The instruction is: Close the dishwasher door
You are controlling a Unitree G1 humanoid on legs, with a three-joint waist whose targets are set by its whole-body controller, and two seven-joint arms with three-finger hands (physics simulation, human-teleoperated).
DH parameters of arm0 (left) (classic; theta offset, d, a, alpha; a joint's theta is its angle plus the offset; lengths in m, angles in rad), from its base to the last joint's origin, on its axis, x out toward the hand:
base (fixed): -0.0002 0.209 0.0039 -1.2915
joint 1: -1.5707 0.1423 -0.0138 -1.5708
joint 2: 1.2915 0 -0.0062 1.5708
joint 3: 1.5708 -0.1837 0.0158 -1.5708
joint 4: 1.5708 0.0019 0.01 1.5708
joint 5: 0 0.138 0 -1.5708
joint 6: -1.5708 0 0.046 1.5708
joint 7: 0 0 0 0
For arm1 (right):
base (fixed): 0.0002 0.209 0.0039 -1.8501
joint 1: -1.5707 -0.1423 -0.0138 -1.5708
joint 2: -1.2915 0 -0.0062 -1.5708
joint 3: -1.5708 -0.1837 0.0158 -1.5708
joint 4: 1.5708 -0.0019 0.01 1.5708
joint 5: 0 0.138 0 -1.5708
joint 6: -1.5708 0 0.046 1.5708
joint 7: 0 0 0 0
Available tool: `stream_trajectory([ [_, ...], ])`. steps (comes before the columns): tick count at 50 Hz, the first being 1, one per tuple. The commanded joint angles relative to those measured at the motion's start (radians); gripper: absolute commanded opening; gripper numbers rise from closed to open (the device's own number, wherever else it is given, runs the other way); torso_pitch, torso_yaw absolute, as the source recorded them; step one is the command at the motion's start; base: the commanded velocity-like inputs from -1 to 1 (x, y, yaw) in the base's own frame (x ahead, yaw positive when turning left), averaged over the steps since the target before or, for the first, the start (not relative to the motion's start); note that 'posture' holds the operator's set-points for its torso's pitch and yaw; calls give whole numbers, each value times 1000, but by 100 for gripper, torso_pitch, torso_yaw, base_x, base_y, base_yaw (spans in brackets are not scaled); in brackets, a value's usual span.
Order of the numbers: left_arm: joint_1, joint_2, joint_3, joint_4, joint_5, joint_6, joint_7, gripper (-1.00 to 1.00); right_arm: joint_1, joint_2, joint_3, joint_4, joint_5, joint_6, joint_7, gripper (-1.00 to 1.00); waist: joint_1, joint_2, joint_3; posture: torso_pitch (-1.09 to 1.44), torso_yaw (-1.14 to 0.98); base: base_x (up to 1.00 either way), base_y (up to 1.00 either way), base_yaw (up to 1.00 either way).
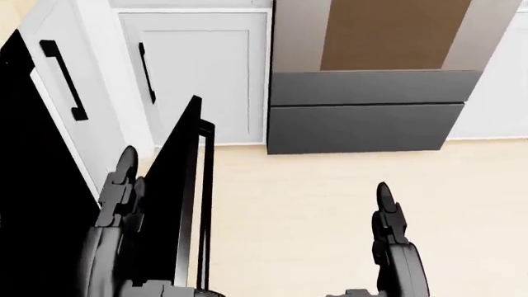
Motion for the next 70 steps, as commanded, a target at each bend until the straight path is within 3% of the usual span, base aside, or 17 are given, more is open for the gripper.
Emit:
stream_trajectory([
  [1, -40, -15, -36, -77, 8, 72, 16, 100, -9, -7, -11, -45, 4, -27, -3, 100, -3, 1, -17, 0, 0, 0, 0, 0],
  [4, -103, -43, -51, -99, -21, 194, 39, 100, -2, -8, -17, -56, 10, -27, 0, 100, 4, -51, -24, 0, 0, 0, 0, 0],
  [5, -115, -42, -55, -95, -30, 212, 41, 100, -1, -8, -18, -58, 9, -25, 0, 100, 0, -20, -17, 0, 0, 0, 0, 0],
  [8, -168, -77, -72, -60, -46, 232, 106, 100, 1, -8, -20, -61, 11, -26, 1, 100, -1, -16, -31, 0, 0, 0, 0, 0],
  [10, -223, -100, -104, -33, -80, 336, 99, 100, 4, -9, -23, -63, 14, -27, 2, 100, -5, -12, -35, 0, 0, 0, 0, 0],
  [14, -339, -166, -138, 65, -116, 422, 140, 100, 13, -10, -31, -71, 21, -31, 5, 100, -6, -11, -41, 0, 0, 0, 0, 0],
  [18, -495, -246, -119, 247, -159, 462, 185, 100, 12, -10, -32, -71, 22, -31, 7, 100, -9, -18, -44, 0, 0, 0, 0, 0],
  [31, -804, -375, -18, 1113, -277, 104, 222, 100, 11, -11, -36, -77, 29, -28, 11, 100, -11, -44, -54, 0, 0, 0, 0, 0],
  [36, -937, -378, 73, 1500, -319, -57, 177, 100, 18, -11, -38, -87, 31, -28, 13, 100, -11, -50, -57, 0, 0, 0, 0, 0],
  [41, -947, -355, 139, 1638, -319, -72, 146, 100, 19, -10, -37, -90, 29, -28, 12, 100, -14, -49, -58, 0, 0, 0, 0, 0],
  [47, -913, -310, 220, 1688, -320, 26, 143, 100, 28, -10, -40, -102, 31, -28, 13, 100, -17, -41, -60, 0, 0, 0, 0, 0],
  [57, -880, -274, 300, 1707, -303, 103, 155, 100, 42, -8, -42, -130, 32, -21, 15, 100, -20, -29, -58, 0, 0, 0, 0, 0],
  [62, -876, -257, 309, 1709, -282, 115, 186, 100, 54, -8, -45, -151, 35, -18, 19, 100, -20, -26, -59, 0, 0, 0, 0, 0],
  [70, -890, -188, 361, 1713, -296, 119, 221, 100, 52, -6, -44, -148, 31, -21, 17, 100, -24, -20, -60, 0, 0, 0, 0, 0],
])
